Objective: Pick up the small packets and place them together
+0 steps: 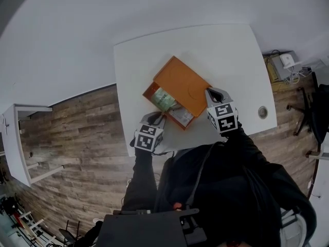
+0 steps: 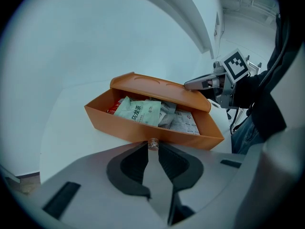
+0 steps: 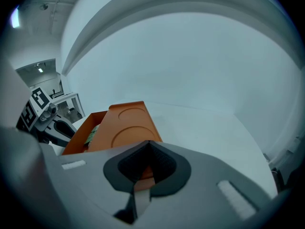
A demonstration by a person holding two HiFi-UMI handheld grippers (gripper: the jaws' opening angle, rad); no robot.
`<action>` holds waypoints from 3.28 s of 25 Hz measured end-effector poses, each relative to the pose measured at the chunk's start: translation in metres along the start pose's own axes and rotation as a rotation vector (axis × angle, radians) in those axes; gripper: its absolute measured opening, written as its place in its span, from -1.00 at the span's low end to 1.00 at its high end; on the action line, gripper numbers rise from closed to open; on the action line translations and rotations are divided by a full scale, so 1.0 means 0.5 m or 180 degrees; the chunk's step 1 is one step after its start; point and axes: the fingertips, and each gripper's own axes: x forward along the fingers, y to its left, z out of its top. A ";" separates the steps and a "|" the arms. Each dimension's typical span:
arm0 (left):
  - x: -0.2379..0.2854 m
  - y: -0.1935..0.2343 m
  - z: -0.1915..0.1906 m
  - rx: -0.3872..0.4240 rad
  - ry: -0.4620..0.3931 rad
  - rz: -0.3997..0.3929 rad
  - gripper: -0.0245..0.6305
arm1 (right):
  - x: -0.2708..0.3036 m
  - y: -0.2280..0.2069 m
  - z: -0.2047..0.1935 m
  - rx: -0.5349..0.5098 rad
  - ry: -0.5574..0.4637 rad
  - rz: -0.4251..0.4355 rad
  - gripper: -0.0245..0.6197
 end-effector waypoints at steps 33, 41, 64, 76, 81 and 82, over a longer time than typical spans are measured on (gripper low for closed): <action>-0.051 0.005 -0.073 -0.0184 -0.0096 0.0149 -0.71 | 0.000 -0.010 -0.002 0.0039 -0.0046 -0.0041 -0.94; -0.080 0.007 -0.064 -0.0385 -0.0282 0.0349 -0.71 | -0.014 0.010 0.053 -0.0051 -0.0179 0.0157 -0.94; 0.021 0.053 0.084 0.0856 0.0592 0.0084 -0.13 | -0.038 -0.018 0.061 0.0024 -0.0272 0.0013 -0.93; 0.035 0.074 0.067 0.1321 0.1111 0.0301 -0.59 | -0.034 -0.025 0.059 0.0064 -0.0253 -0.0024 -0.93; 0.042 0.079 0.064 0.1611 0.1302 0.0430 -0.81 | -0.037 -0.025 0.056 0.0060 -0.0273 -0.0041 -0.93; 0.041 0.079 0.064 0.1627 0.1306 0.0429 -0.82 | -0.037 -0.026 0.056 0.0066 -0.0277 -0.0045 -0.94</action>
